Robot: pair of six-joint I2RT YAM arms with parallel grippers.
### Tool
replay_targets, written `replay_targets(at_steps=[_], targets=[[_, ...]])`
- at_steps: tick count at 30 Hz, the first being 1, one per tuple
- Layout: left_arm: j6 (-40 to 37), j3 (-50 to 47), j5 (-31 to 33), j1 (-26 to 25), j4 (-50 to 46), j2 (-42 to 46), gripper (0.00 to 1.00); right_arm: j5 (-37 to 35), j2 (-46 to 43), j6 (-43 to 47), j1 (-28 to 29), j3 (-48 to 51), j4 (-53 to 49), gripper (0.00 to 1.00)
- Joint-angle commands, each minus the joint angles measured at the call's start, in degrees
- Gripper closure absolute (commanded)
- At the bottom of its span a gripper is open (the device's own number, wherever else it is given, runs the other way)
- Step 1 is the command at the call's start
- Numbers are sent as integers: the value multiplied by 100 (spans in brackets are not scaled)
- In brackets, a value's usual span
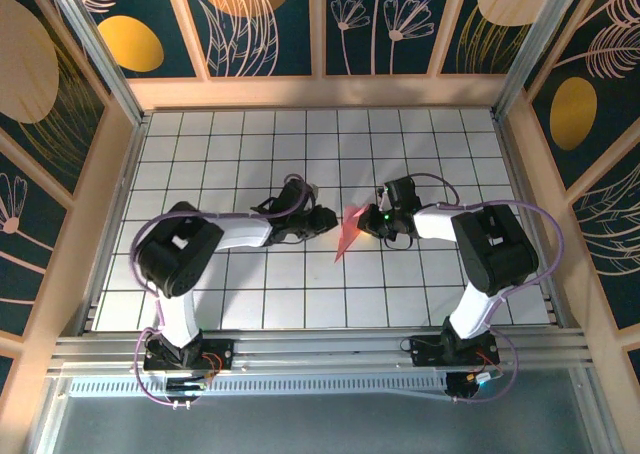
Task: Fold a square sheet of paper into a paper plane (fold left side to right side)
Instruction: Fold the wing for the fifth time at the center of the table.
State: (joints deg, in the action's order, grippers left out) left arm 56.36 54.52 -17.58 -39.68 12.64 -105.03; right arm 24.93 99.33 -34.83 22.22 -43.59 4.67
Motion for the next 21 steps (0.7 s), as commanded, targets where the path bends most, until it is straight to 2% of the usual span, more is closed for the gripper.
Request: replay_targets(at_steps=[1, 4, 9, 21], targets=[[-404, 8, 155, 22, -612, 646, 76, -287, 304, 126, -20, 204, -566, 88], [-516, -16, -256, 13, -847, 974, 81, -287, 316, 138, -21, 193, -560, 89], [-392, 71, -1167, -154, -869, 757, 91, -286, 323, 152, -20, 185, -590, 92], [-479, 594, -1454, -347, -904, -215, 95, -354, 320, 222, -15, 105, -737, 93]])
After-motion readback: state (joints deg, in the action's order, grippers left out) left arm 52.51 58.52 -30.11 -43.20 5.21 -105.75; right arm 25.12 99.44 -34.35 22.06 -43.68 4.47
